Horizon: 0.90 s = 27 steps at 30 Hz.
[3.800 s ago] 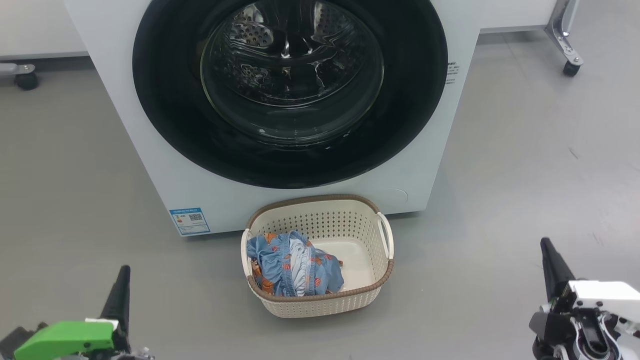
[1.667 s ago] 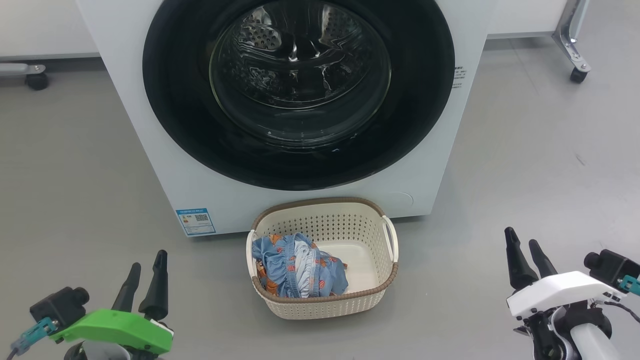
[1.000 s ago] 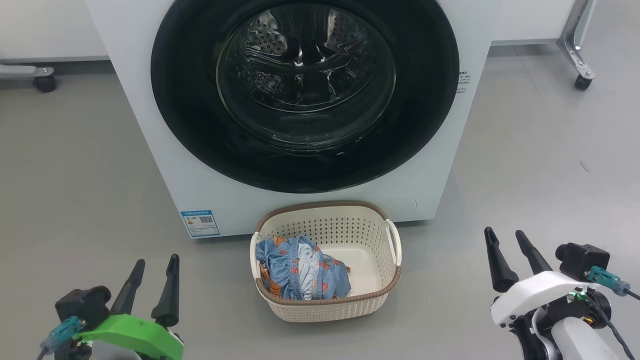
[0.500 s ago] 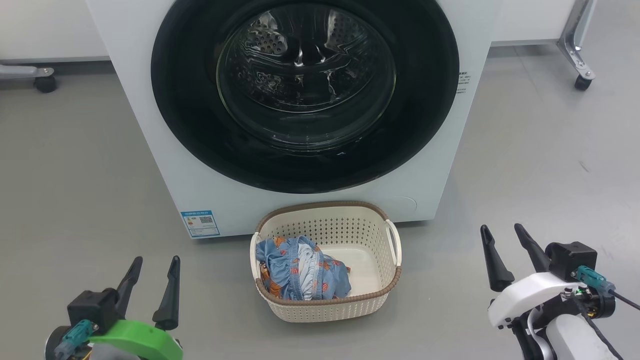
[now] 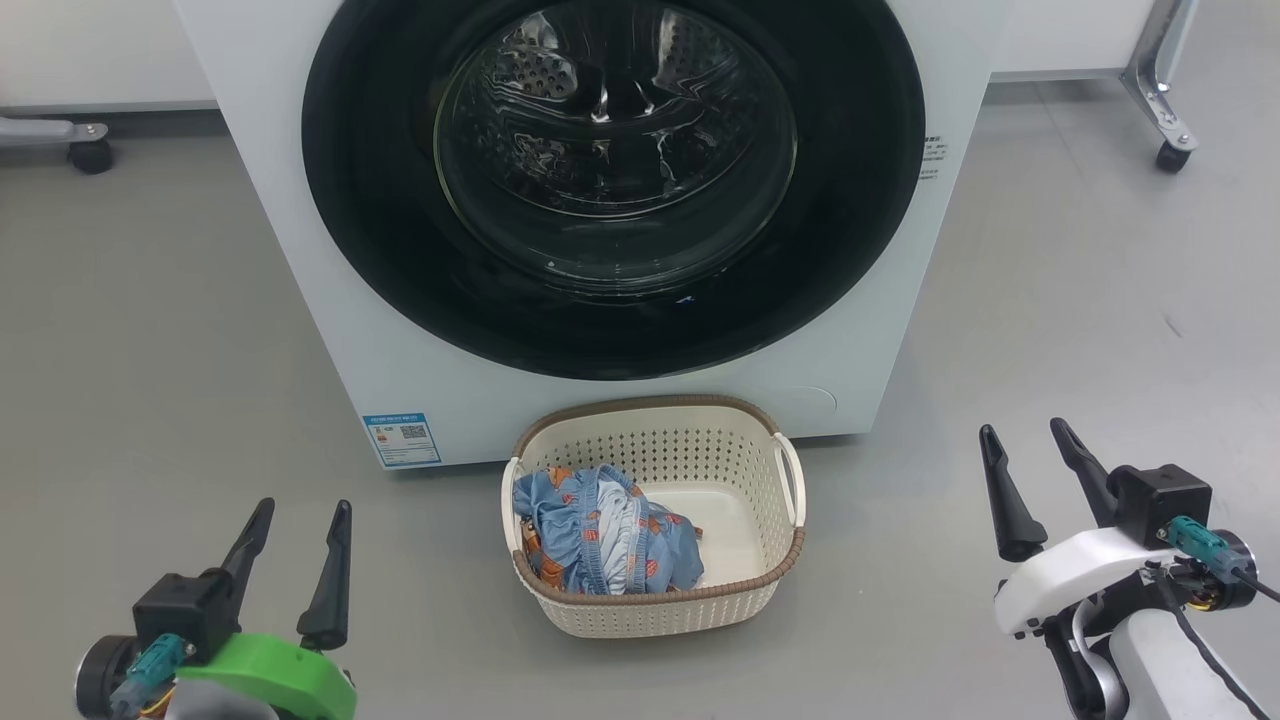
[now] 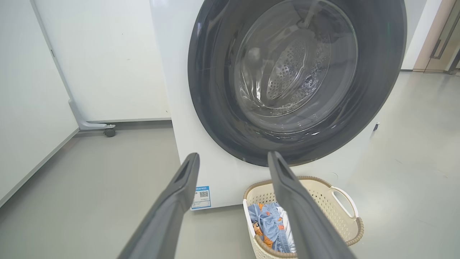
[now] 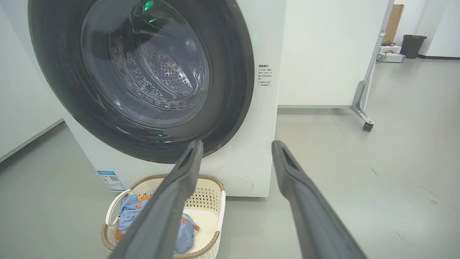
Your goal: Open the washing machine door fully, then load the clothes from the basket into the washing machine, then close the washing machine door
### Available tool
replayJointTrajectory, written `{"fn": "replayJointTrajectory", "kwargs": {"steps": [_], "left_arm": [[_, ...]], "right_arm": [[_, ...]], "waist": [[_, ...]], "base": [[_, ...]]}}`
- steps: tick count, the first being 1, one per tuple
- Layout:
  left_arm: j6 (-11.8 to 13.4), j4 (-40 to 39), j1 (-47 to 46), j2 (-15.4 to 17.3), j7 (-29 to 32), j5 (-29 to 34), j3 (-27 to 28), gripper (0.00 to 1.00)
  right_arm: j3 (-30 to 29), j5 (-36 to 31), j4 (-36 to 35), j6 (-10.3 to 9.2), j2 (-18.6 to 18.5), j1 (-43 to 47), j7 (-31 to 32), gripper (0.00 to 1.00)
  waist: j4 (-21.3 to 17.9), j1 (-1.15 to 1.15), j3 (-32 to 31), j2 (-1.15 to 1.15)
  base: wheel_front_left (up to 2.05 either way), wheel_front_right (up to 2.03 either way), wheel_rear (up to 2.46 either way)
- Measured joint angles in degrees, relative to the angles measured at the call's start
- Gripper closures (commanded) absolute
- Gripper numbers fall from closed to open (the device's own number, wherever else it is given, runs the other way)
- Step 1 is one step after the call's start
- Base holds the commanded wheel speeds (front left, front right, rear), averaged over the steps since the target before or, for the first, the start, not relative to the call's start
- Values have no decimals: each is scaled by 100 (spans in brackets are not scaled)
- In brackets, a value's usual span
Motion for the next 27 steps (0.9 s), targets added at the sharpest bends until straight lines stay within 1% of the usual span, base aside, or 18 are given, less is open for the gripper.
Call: {"fn": "replayJointTrajectory", "kwargs": {"steps": [4, 13, 17, 20, 27], "left_arm": [[29, 63, 7, -38, 1, 2, 102, 0], [97, 159, 9, -76, 0, 115, 257, 0], [178, 176, 9, -125, 1, 188, 361, 0], [230, 189, 9, -157, 1, 268, 427, 0], [253, 229, 14, -190, 1, 301, 550, 0]], "right_arm": [[-55, -1, 0, -45, 15, 13, 0, 0], [-159, -53, -8, -60, 90, 40, 0, 0], [-260, -97, -24, -152, 99, 41, 0, 0], [-313, -98, -26, -159, 126, 48, 0, 0], [-469, -102, -44, -254, 175, 72, 0, 0]], "waist": [[-7, 0, -22, 0], [-33, 0, -68, 0], [-35, 0, -83, 0], [-31, 0, -91, 0], [-21, 0, -97, 0]], "base": [[0, 0, 0], [0, 0, 0], [0, 0, 0], [0, 0, 0], [0, 0, 0]]}}
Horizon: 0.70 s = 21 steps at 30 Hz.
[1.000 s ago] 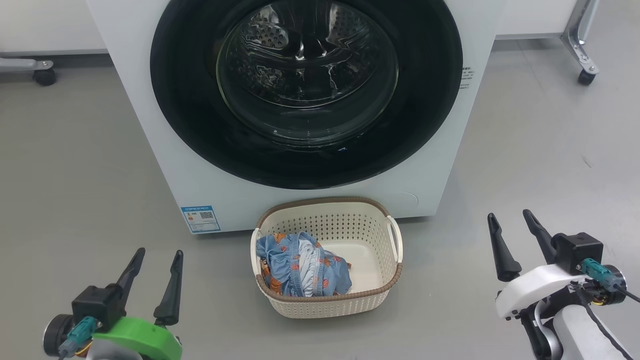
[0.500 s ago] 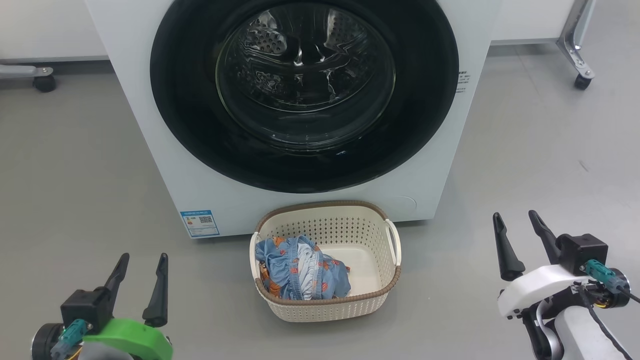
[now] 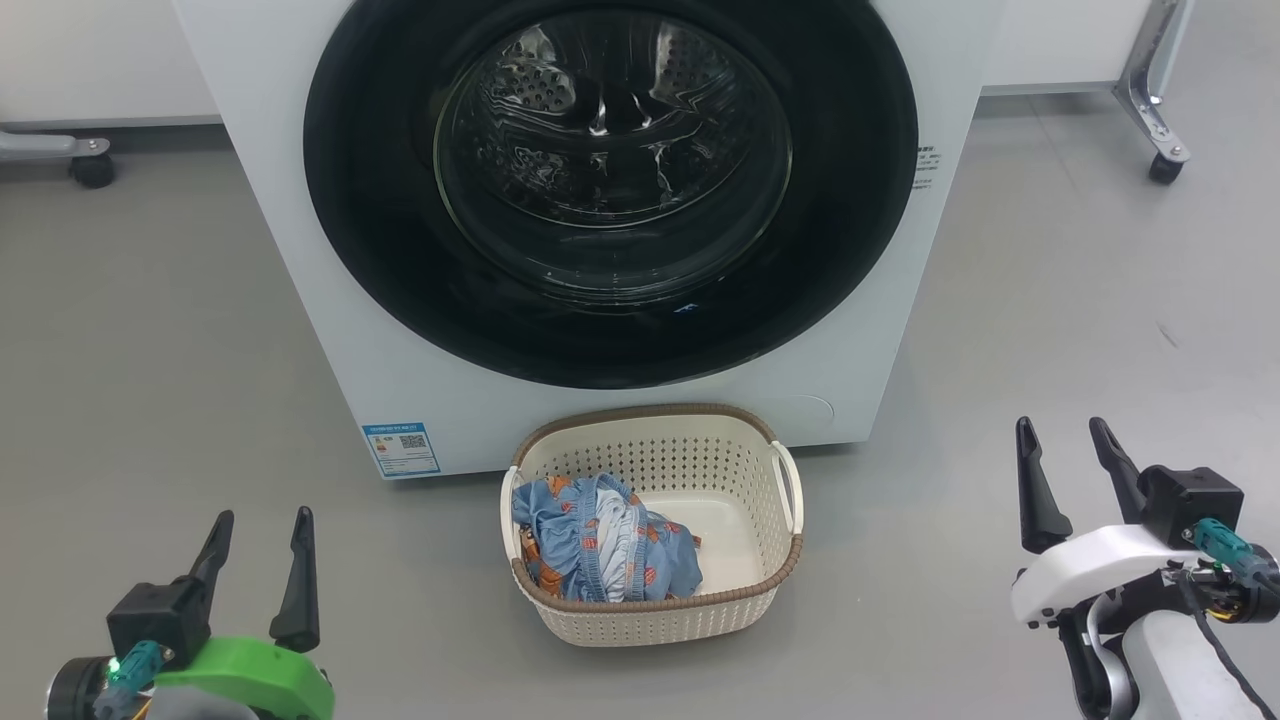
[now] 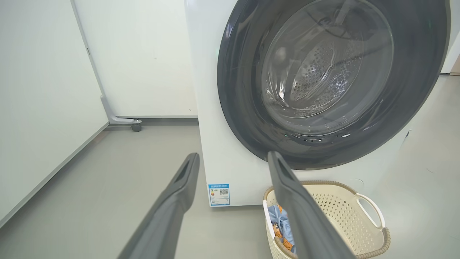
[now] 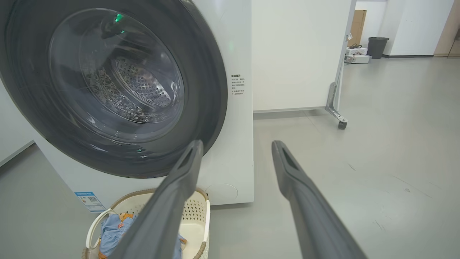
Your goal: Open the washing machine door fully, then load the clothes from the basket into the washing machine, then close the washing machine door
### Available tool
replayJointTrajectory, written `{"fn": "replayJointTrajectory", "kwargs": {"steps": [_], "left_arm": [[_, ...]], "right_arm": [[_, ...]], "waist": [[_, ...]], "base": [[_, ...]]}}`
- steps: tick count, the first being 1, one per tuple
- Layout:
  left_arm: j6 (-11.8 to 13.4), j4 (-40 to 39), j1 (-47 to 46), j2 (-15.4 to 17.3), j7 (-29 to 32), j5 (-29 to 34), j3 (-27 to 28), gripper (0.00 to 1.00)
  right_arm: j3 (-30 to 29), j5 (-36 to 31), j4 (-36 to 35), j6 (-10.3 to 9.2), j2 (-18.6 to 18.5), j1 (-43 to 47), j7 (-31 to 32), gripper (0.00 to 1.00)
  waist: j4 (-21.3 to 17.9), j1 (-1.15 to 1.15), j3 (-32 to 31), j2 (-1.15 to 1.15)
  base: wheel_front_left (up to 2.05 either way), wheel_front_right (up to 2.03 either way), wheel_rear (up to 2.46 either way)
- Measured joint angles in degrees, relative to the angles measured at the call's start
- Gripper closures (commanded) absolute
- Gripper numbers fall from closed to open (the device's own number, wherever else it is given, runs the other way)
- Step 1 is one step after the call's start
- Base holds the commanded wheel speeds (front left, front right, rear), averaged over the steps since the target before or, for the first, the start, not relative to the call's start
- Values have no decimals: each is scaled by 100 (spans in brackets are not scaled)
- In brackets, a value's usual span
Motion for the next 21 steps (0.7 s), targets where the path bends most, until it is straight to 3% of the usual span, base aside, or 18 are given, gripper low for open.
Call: {"fn": "replayJointTrajectory", "kwargs": {"steps": [21], "left_arm": [[-29, 62, 1, -41, 0, 213, 81, 0]], "right_arm": [[-135, -98, -65, 8, 113, 109, 0, 0]], "waist": [[-26, 0, -5, 0]], "base": [[7, 7, -14]]}}
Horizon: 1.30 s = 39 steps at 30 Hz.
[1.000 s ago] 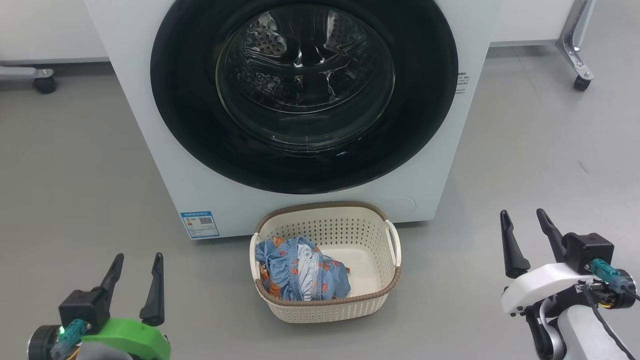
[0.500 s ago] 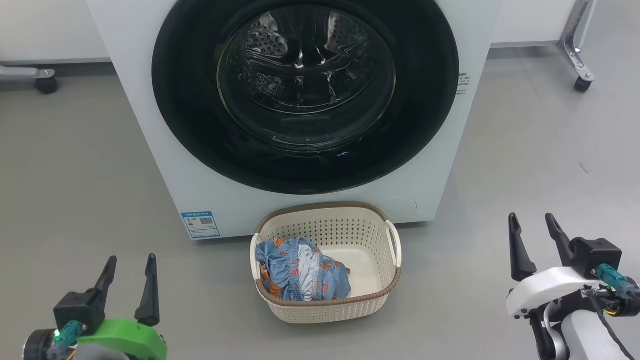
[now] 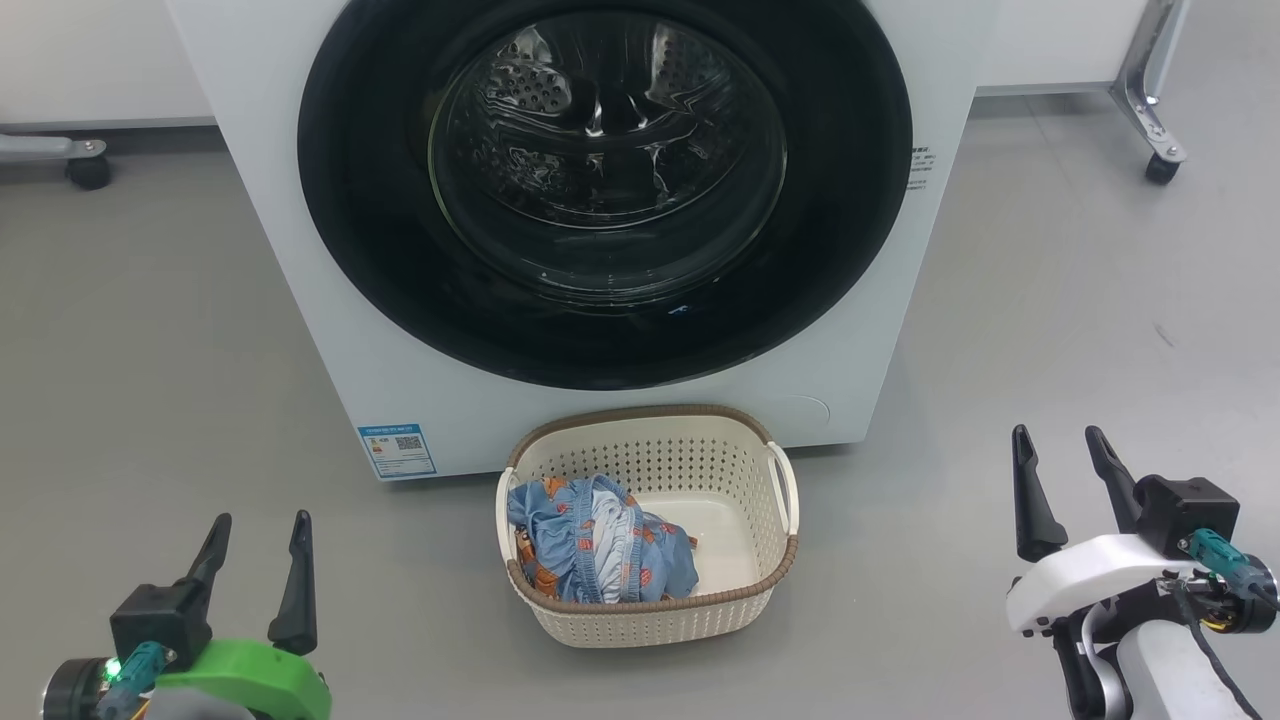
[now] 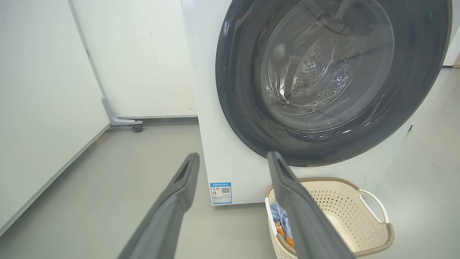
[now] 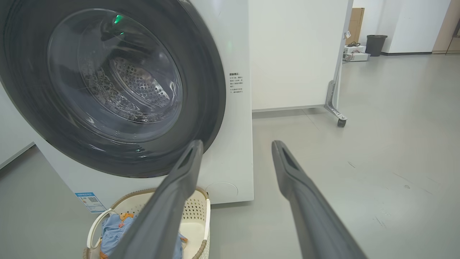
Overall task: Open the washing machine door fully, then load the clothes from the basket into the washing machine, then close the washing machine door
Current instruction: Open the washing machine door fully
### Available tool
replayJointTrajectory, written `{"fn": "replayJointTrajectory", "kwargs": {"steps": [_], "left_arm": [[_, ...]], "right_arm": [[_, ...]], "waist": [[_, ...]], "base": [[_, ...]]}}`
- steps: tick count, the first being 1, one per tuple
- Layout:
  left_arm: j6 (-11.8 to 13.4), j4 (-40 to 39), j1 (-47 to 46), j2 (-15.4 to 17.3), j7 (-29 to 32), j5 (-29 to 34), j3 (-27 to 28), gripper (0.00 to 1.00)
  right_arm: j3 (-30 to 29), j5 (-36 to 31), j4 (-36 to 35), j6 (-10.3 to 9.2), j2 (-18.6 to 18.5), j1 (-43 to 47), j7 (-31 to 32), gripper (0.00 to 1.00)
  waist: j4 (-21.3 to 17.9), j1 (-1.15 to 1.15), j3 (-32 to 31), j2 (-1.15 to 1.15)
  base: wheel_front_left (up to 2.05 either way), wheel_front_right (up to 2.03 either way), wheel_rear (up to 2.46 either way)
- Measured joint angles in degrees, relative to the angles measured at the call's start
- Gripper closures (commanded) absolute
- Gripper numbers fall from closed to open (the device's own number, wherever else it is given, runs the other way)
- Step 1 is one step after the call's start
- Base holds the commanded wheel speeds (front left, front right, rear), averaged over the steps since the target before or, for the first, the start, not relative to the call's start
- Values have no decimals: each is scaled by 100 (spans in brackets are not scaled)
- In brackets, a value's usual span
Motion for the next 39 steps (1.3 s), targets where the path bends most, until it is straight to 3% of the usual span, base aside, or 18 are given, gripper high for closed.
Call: {"fn": "replayJointTrajectory", "kwargs": {"steps": [17, 39], "left_arm": [[-49, -69, -2, -118, -1, 98, 136, 0], [-126, -218, -58, -183, -1, 157, 320, 0]], "right_arm": [[-71, -96, -41, 97, 32, 2, 0, 0], [-259, -200, -92, 153, 110, -4, 0, 0]], "waist": [[-32, 0, 94, 0], [-19, 0, 333, 0]], "base": [[47, 47, -93], [82, 82, -164]]}}
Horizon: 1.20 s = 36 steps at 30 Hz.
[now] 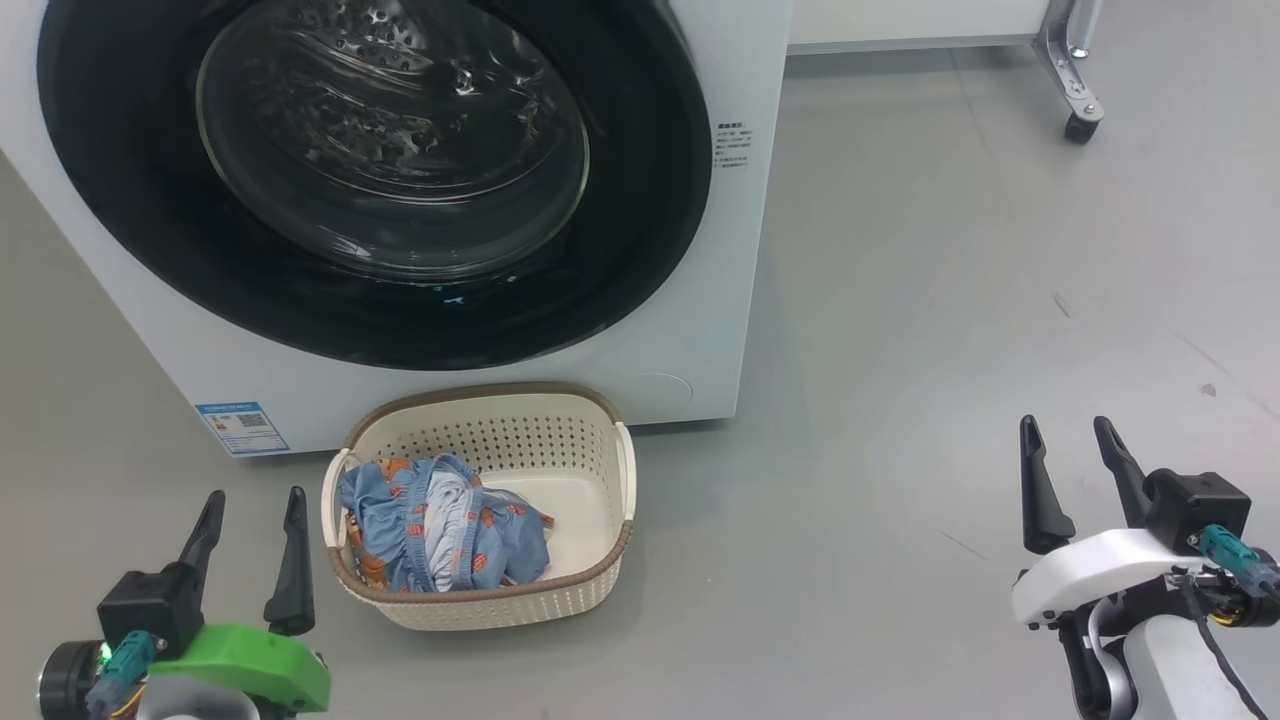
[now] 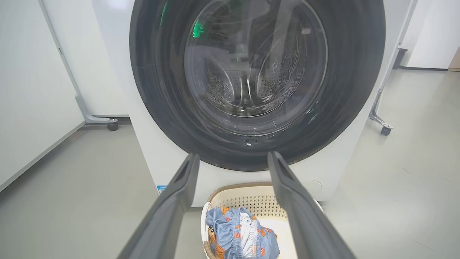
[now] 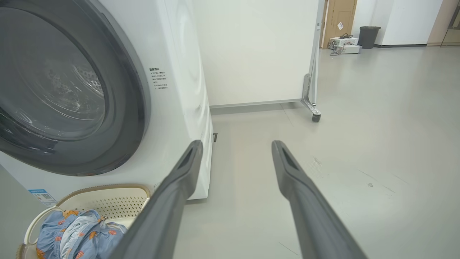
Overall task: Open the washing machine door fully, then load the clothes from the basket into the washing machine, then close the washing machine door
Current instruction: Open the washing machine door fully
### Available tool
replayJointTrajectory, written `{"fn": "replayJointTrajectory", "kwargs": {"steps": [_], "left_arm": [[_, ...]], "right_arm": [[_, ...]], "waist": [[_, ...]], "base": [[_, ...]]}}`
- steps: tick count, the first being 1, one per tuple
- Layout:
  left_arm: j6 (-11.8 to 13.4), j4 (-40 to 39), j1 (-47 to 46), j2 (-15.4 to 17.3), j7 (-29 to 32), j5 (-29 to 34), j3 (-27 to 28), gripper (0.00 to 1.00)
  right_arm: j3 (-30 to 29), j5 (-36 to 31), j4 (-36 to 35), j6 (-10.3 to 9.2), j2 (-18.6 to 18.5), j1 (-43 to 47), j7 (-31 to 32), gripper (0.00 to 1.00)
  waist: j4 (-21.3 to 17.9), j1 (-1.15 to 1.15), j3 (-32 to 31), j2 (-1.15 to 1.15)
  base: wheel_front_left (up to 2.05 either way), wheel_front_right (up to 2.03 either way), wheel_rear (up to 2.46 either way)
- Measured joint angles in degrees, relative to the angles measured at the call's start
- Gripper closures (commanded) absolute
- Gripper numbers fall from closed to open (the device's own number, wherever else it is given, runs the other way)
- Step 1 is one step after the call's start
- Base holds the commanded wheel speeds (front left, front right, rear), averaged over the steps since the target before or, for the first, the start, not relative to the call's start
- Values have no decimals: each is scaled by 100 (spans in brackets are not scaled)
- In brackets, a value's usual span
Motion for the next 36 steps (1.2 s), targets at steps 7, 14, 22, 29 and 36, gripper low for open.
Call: {"fn": "replayJointTrajectory", "kwargs": {"steps": [7, 14, 22, 29, 36], "left_arm": [[-25, -18, -2, -31, 0, 26, 91, 0], [-35, -38, -2, -62, 0, 34, 132, 0], [-75, -66, -1, -101, 0, 48, 142, 0], [-82, -82, 1, -115, 0, 86, 148, 0], [-109, -89, 10, -123, 0, 86, 145, 0]], "right_arm": [[-44, -38, 1, 30, 24, -1, -1, 0], [-91, -56, 5, 60, 34, -1, -1, 0], [-118, -96, 20, 101, 99, -1, -1, 0], [-163, -124, 29, 121, 104, -1, -1, 0], [-204, -136, 30, 180, 130, -1, -1, 0]], "waist": [[22, 0, -1, 0], [43, 0, -8, 0], [51, 0, -51, 0], [51, 0, -87, 0], [47, 0, -127, 0]], "base": [[64, 64, -128], [47, 47, -95], [30, 30, -59], [14, 14, -28], [1, 1, -2]]}}
